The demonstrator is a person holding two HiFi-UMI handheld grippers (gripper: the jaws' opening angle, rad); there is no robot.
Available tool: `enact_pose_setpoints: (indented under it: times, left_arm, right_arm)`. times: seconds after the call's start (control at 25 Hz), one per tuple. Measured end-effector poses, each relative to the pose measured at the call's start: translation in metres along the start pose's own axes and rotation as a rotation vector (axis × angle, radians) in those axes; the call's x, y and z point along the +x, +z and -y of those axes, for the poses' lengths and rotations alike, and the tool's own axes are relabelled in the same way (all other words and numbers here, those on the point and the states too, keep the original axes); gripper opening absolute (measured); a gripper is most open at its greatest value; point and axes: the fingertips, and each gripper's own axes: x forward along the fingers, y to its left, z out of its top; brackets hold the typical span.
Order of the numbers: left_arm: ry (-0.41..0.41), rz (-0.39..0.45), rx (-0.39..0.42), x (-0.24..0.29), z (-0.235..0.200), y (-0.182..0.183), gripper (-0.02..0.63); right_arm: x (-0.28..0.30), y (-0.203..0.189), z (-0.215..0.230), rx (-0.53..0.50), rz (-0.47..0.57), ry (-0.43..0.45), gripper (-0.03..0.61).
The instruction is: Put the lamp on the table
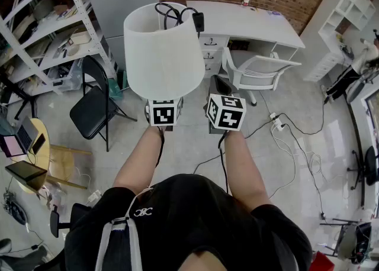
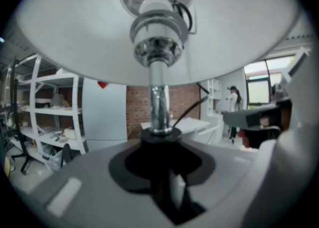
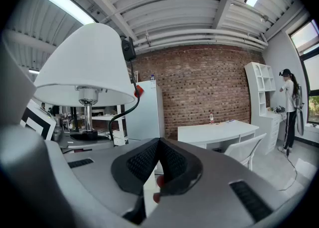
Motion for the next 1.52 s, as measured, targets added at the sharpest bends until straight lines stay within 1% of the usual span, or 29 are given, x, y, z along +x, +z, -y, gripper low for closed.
enact_pose_setpoints:
  times: [0.24,0.56,0.84,1.12,1.28,1.52]
  left_arm:
    - [0.001,0.004,0.002,0.007,0.007,-0.001,0.112]
    - [0.01,-0.005,-0.01,0.02,0.023,-0.003,0.112]
    - [0.04,-0.004,-0.013,0.036,0.047,-0.005,0.112]
    - [0.03,-0.006,-0.01,0.053,0.073,-0.005,0.112]
    - [0.039,-0.005,0.002,0.064,0.073,0.0,0.112]
    - [0.035,-0.023,-0.027,0.085,0.065,-0.003,0.112]
  right_arm:
    - [0.003,-0.004,0.008,0.022,0.001,0.014,-0.005]
    - [0.01,-0.011,0.026,0.022,-0.019,0.042,-0.005]
    - [0.009,-0.019,0.064,0.022,-0.027,0.056,-0.005]
    - [0.015,-0.018,0.095,0.025,-0.035,0.069,-0.005]
    - [0.027,-0.017,0.102,0.031,-0.032,0.076,-0.005]
    - [0.051,-0.025,0.105,0.035,-0.061,0.086,-0.005]
